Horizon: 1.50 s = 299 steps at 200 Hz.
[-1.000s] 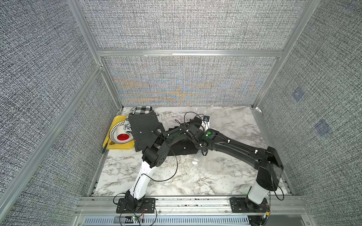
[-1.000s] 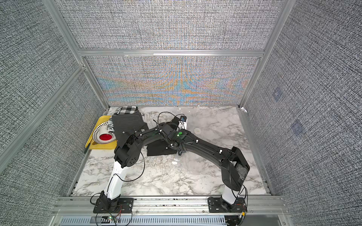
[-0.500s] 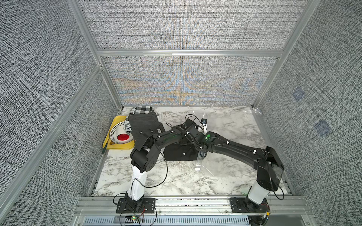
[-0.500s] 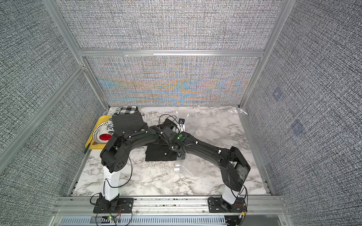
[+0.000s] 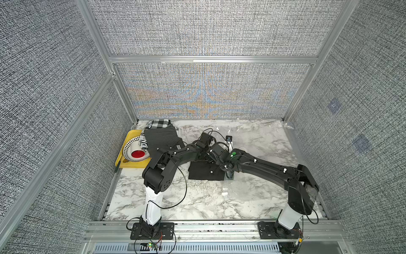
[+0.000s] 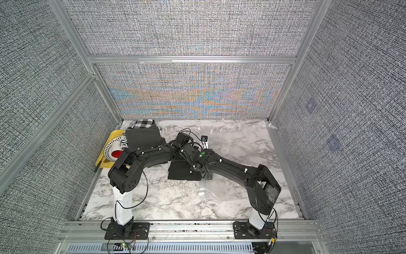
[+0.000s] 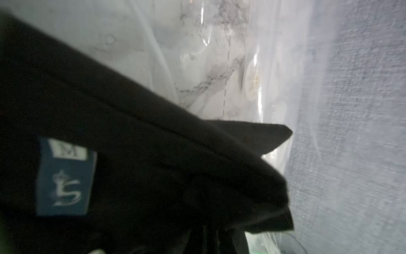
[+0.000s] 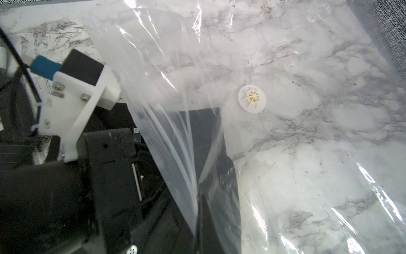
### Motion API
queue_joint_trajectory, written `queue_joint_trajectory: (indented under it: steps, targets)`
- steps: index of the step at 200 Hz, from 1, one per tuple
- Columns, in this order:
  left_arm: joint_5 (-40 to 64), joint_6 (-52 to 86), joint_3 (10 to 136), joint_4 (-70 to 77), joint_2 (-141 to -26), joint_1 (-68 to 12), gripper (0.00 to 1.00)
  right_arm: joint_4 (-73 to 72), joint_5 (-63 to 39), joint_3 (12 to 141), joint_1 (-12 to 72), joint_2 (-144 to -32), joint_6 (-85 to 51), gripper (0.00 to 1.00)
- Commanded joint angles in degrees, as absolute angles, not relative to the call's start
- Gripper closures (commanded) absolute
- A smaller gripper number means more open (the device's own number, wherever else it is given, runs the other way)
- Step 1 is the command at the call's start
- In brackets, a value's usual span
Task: Place the folded shirt into the vacuum bag
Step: Place the shirt in the vacuum bag.
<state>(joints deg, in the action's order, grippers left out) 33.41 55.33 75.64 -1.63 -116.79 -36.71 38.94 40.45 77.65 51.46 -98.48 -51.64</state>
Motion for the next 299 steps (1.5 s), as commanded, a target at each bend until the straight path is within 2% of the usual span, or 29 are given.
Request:
queue_joint_trajectory:
  steps: [1,85,126,199,274,299]
  targets:
    - [39.24,62.82,74.48,10.59,-116.33,-35.68,1.00,39.24,40.53,77.36,51.39,-98.23,-51.59,1.00]
    - [45.88,84.33,72.50,33.10,-121.72,-33.35,1.00,37.81,39.87,76.36,52.15,-98.71,-51.68,1.00]
    - [44.40,90.23,75.00,35.62,-125.34,-34.50,1.00,35.26,39.81,78.30,54.48,-98.54,-49.93,1.00]
    - [36.96,91.46,75.73,31.03,-129.75,-36.98,1.00,33.34,37.81,79.28,55.98,-101.94,-50.50,1.00]
    - [33.33,88.86,78.74,25.32,-133.06,-38.88,1.00,29.80,34.84,88.95,59.34,-103.57,-44.80,1.00]
    - [33.20,87.54,79.01,23.80,-132.52,-39.10,0.97,29.49,33.83,92.16,59.33,-105.11,-43.31,1.00]
